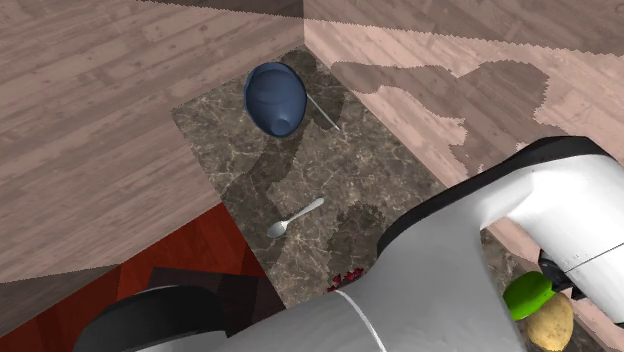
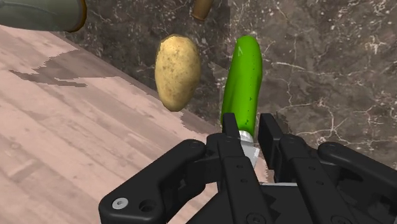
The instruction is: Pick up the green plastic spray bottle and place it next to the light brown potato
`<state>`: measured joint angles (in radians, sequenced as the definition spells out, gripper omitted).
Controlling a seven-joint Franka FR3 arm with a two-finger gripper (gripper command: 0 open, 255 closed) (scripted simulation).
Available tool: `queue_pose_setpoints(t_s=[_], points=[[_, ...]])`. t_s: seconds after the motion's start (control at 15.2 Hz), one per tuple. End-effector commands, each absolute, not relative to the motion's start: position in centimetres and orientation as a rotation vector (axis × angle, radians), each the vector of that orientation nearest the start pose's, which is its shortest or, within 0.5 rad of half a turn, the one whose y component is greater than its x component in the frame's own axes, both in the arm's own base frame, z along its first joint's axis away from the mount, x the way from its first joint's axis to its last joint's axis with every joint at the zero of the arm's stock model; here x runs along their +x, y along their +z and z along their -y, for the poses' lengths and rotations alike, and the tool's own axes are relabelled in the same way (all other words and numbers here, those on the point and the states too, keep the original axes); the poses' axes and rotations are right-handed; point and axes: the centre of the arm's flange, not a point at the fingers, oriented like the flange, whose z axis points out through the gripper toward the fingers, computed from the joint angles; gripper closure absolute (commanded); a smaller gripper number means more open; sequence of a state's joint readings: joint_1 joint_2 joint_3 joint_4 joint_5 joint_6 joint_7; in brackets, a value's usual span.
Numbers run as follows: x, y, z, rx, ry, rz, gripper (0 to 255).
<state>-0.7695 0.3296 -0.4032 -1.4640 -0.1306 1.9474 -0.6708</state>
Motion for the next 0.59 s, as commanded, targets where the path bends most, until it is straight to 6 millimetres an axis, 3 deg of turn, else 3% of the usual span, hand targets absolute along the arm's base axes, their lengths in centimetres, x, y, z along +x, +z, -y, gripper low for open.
queue_pose_setpoints(t_s=[0.0, 0.53], points=[[28.7, 51.4, 60.8, -3.352, 0.158, -0.738, 255], [28.7, 47.2, 60.8, -3.352, 0.158, -0.738, 255]])
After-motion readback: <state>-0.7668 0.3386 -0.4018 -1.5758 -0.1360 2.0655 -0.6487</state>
